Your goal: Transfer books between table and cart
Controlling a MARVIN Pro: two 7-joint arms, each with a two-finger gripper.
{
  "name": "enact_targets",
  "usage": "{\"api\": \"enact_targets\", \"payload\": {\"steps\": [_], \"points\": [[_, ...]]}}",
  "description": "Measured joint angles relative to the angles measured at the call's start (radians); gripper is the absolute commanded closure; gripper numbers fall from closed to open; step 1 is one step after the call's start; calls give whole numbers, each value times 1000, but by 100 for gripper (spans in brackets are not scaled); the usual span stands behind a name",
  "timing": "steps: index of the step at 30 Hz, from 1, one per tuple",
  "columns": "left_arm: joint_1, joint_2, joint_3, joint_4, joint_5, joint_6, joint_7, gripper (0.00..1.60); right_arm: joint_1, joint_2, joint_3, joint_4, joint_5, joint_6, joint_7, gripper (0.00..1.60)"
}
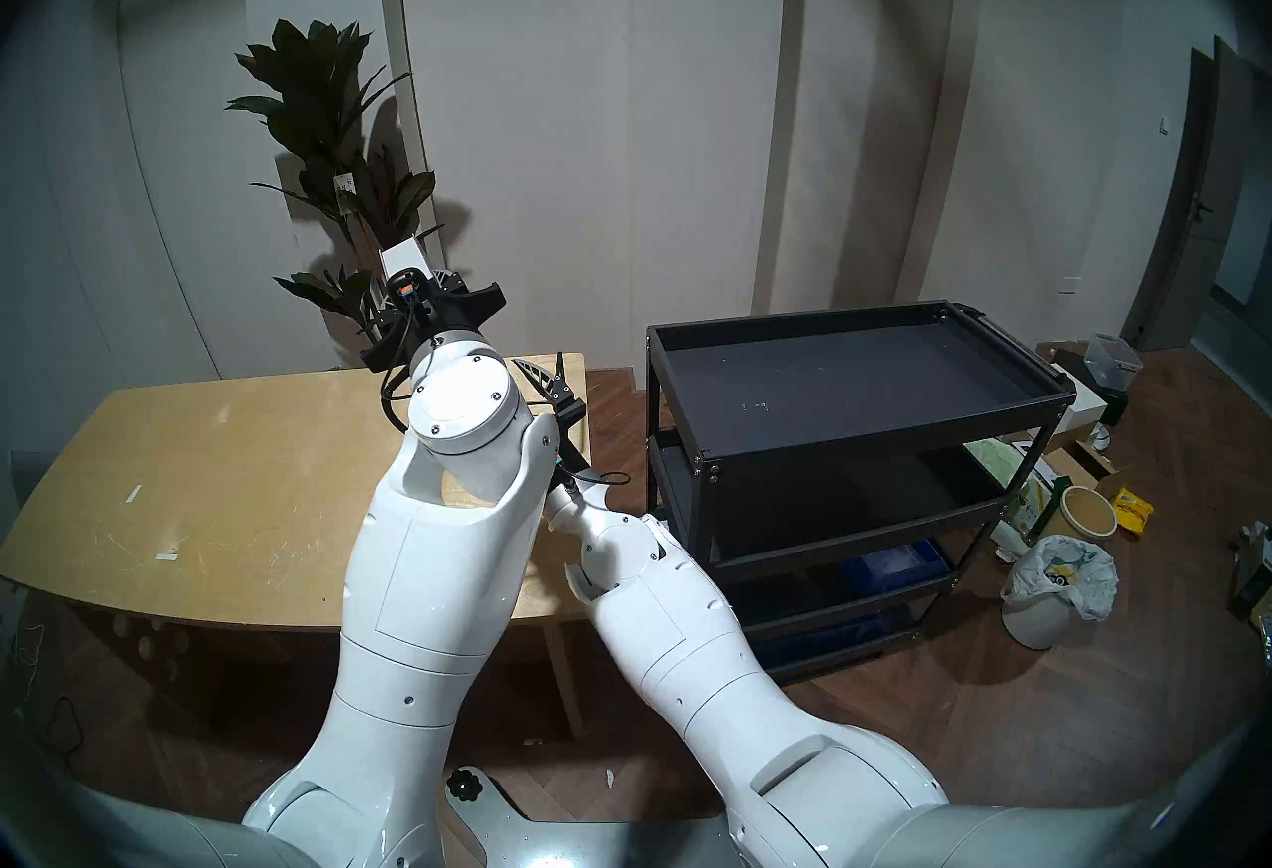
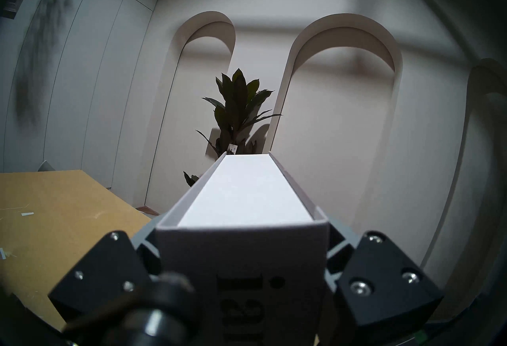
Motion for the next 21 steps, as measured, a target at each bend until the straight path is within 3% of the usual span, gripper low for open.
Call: {"api": "enact_targets", "payload": {"steps": [21], "points": [[-1,26,27,0,14,3,7,160,53,-56,-28,27,56,114,-87,0]]}}
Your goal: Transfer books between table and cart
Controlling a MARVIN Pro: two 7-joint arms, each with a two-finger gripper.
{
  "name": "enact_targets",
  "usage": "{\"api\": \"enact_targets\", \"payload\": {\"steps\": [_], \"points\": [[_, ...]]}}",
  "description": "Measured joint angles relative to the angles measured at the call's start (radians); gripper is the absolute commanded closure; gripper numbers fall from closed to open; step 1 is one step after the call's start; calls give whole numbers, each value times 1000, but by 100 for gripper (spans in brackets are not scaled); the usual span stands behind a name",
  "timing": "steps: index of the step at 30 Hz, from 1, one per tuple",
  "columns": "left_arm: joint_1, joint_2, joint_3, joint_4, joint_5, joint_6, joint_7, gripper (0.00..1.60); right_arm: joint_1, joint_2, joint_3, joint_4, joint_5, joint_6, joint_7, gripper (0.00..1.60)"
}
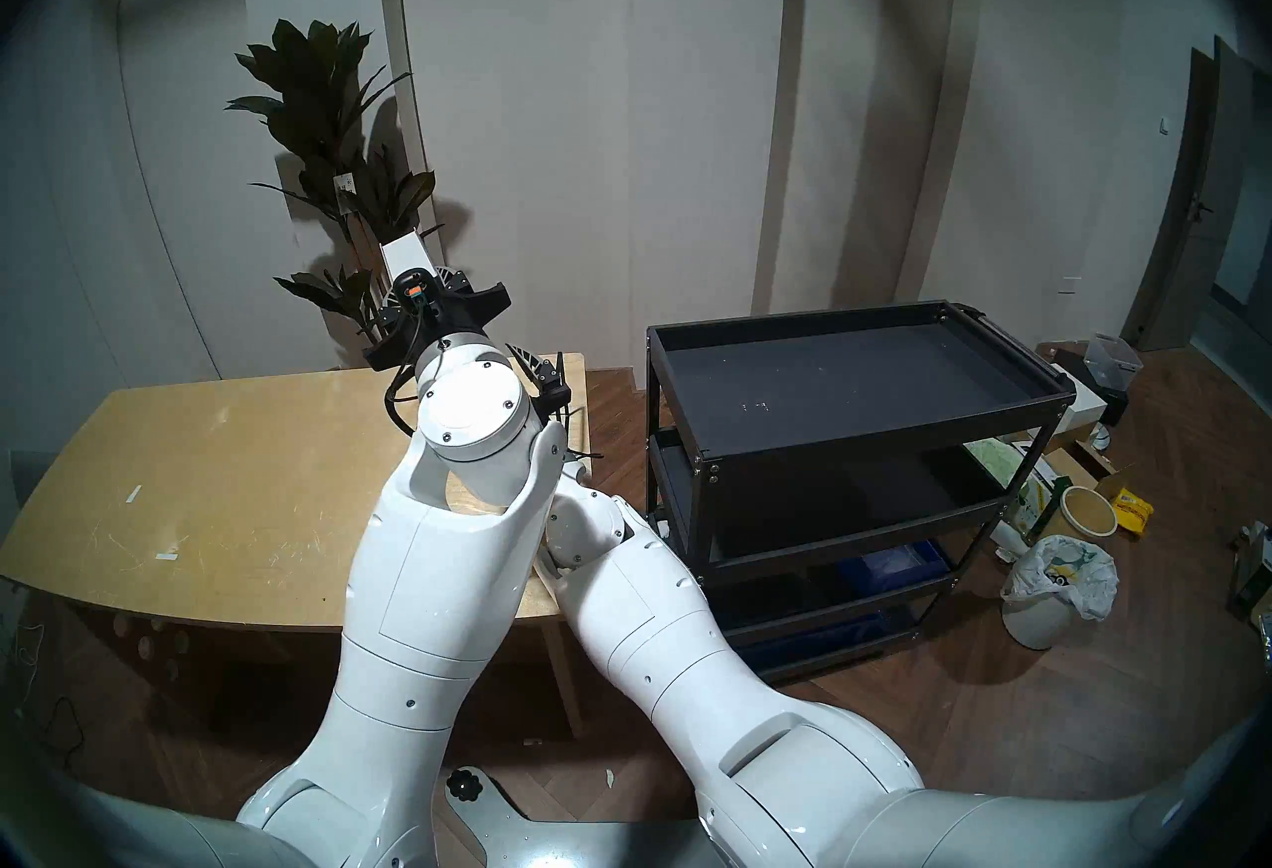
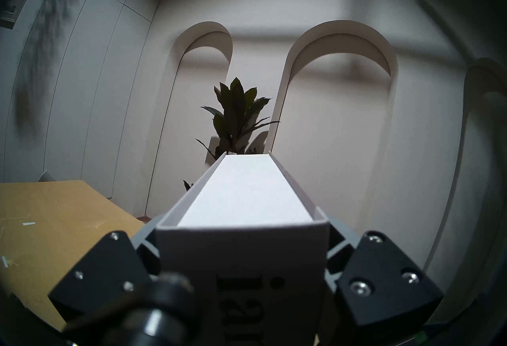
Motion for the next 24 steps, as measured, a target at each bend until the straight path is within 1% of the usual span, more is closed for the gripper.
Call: {"api": "enact_targets", "payload": {"steps": [8,16,17,18,19,20,21,22,23,24], "points": [[-7,15,3,0,-9,53,-11,160,11,-11,-15,9,12,31,-28,0],[-16,28,7,2,-28,83,-20,160,22,-17,-26,21,33,45,-41,0],[-18,30,7,2,-30,86,-21,160,24,-17,-27,22,36,46,-41,5],[-21,34,9,3,-35,94,-23,160,27,-18,-30,25,43,47,-43,34],[-23,36,10,4,-37,98,-24,160,28,-18,-31,27,47,47,-43,36],[-25,38,11,5,-39,101,-24,160,30,-19,-33,28,50,47,-43,72],[-26,39,12,5,-41,102,-25,160,31,-19,-35,30,52,47,-43,72],[-28,40,13,6,-43,104,-26,160,32,-20,-37,31,55,47,-43,92],[-30,41,16,7,-47,105,-29,160,33,-21,-41,33,57,47,-42,92],[-32,41,19,8,-49,106,-30,160,33,-22,-44,34,59,47,-42,105]]}}
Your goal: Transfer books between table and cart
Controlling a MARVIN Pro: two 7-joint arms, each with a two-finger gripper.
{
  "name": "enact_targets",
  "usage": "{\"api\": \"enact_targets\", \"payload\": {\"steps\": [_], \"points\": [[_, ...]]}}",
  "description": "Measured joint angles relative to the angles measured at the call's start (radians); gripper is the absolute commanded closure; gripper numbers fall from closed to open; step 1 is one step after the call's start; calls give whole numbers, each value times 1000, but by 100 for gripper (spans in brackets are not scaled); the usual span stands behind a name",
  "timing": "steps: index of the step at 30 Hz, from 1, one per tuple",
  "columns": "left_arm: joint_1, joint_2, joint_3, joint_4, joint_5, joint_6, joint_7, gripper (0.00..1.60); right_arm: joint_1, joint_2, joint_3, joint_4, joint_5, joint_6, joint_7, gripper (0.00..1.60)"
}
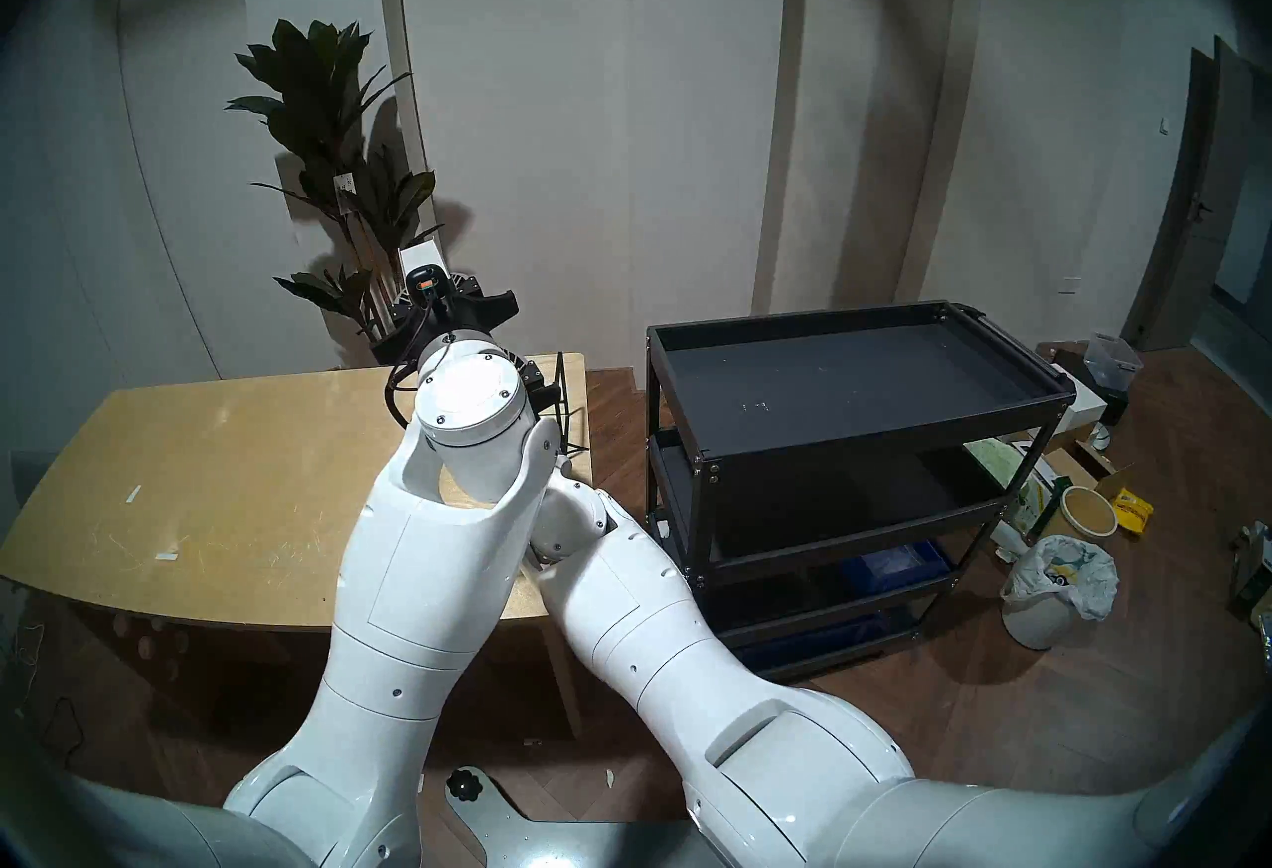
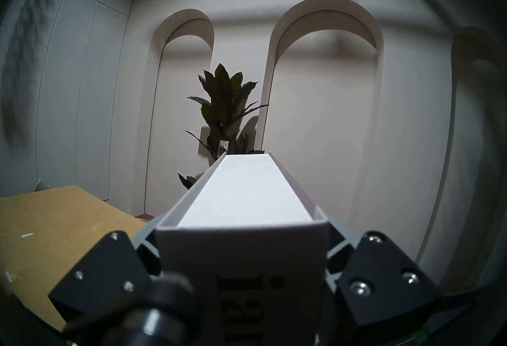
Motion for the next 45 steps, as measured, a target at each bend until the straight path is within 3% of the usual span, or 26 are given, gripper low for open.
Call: {"api": "enact_targets", "payload": {"steps": [2,7,8,9,10,11,21,31,38,45], "points": [[-4,3,1,3,-3,2,0,160,2,-1,-3,3,8,0,0,154],[-10,10,5,9,-7,1,3,160,8,-1,-8,11,19,-1,1,160],[-11,11,6,10,-9,1,4,148,9,-1,-9,12,21,-1,2,160],[-13,14,7,11,-11,0,5,90,11,-1,-10,14,25,-1,3,160],[-13,14,8,12,-11,0,5,53,11,-1,-11,14,26,-1,3,160],[-14,16,9,12,-12,-1,5,0,13,-1,-11,15,29,-1,4,160],[-16,41,40,-7,-31,-17,-16,0,21,1,-10,17,59,-1,11,160],[22,64,123,-139,-30,-72,-50,0,21,7,8,-37,88,-2,18,160],[44,71,181,-238,-23,-126,-71,0,24,11,62,-97,120,-2,-14,160],[68,88,198,-334,-16,-167,-76,0,30,39,125,-164,140,6,-54,160]]}}
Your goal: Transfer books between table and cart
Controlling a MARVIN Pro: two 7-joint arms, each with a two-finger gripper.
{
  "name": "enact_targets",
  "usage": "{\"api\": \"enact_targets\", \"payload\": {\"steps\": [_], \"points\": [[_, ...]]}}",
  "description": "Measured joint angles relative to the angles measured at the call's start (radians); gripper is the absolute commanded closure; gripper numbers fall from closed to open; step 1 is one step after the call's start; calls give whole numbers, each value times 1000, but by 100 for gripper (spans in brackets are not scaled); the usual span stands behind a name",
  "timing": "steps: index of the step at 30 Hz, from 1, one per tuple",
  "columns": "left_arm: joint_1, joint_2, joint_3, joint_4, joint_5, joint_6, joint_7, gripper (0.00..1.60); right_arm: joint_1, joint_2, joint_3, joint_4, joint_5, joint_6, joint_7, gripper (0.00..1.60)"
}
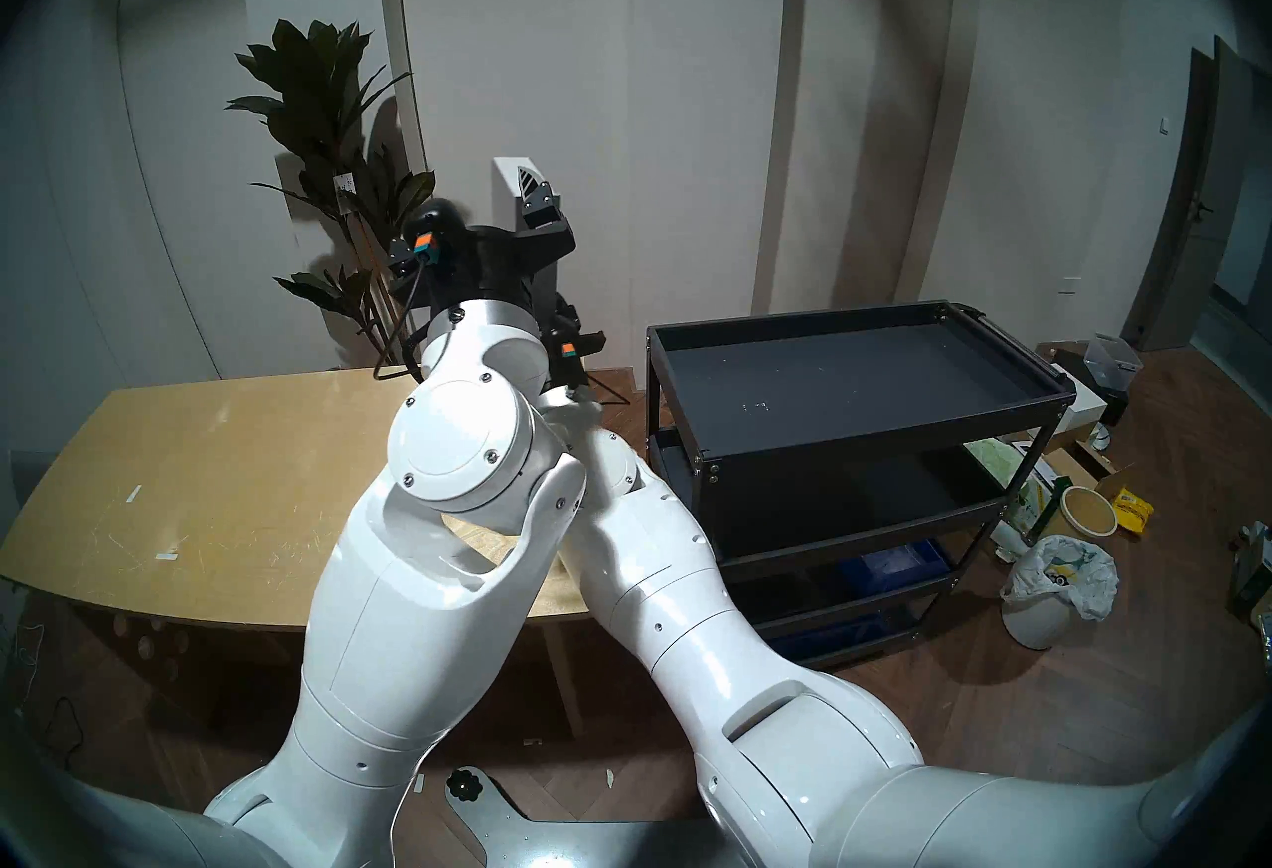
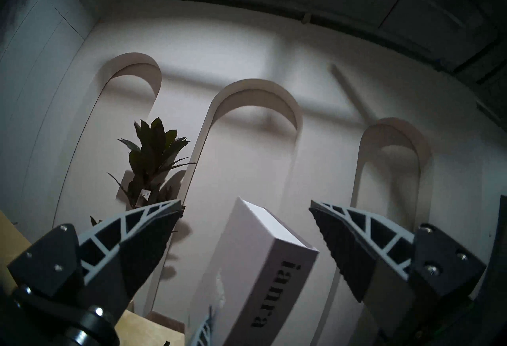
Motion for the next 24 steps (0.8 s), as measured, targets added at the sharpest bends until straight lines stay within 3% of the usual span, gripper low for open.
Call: {"api": "enact_targets", "payload": {"steps": [6,12,18,24], "points": [[39,27,-15,-90,-5,-14,-5,0,0,39,52,-74,-3,60,-53,160],[90,67,-84,-156,-56,-13,-19,0,-2,87,100,-136,-24,166,-104,160],[125,105,-181,-142,-133,-3,-35,0,-4,132,152,-171,-30,270,-130,160],[151,153,-282,-66,-197,12,-66,0,-4,173,201,-196,-20,375,-139,160]]}}
